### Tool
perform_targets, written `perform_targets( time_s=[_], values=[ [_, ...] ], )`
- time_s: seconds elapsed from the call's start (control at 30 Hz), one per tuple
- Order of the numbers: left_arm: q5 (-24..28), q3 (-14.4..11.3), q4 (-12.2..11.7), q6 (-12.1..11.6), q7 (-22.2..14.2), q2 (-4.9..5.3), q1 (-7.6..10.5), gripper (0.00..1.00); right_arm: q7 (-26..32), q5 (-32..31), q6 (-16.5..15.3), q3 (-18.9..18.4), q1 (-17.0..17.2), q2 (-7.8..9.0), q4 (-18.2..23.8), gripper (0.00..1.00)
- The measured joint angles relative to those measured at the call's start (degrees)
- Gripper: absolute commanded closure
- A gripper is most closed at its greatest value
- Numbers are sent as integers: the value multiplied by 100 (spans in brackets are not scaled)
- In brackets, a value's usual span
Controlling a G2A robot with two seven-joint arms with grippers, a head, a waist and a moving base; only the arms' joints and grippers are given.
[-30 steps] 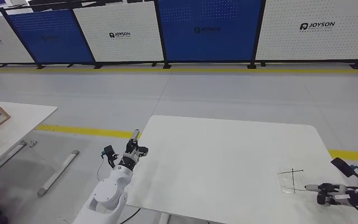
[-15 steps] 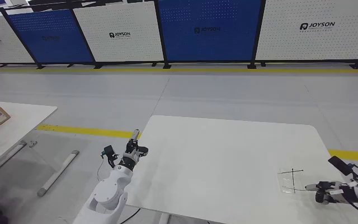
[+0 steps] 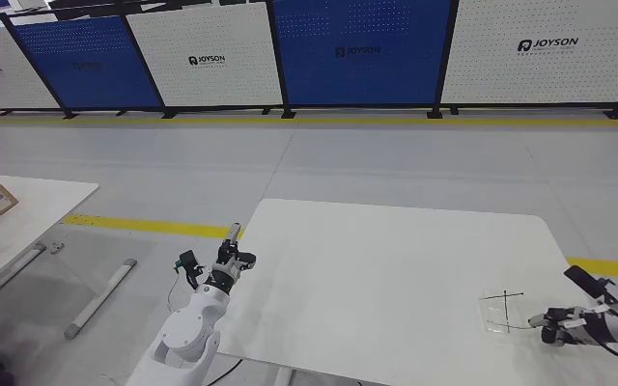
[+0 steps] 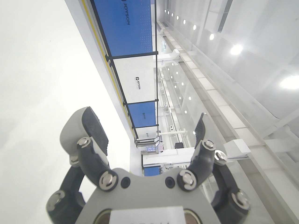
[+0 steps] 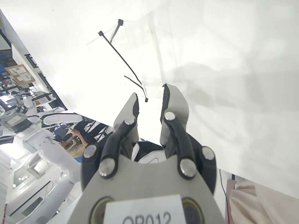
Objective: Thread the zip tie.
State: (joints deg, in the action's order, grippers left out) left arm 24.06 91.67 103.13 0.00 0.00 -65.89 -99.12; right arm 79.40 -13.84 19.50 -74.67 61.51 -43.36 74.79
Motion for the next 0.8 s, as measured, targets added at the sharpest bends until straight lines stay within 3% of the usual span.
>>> perform_targets(
  time_s=[0.17, 0.37, 0.8],
  values=[
    [0, 0, 0, 0, 0, 0, 0, 0, -6, -20, -2, 110, -105, -22, -89, 76],
    [0, 0, 0, 0, 0, 0, 0, 0, 18, -50, -2, 179, -188, -31, -124, 84],
    [0, 0, 0, 0, 0, 0, 0, 0, 20, -98, -2, 207, -186, -26, -49, 84]
  ],
)
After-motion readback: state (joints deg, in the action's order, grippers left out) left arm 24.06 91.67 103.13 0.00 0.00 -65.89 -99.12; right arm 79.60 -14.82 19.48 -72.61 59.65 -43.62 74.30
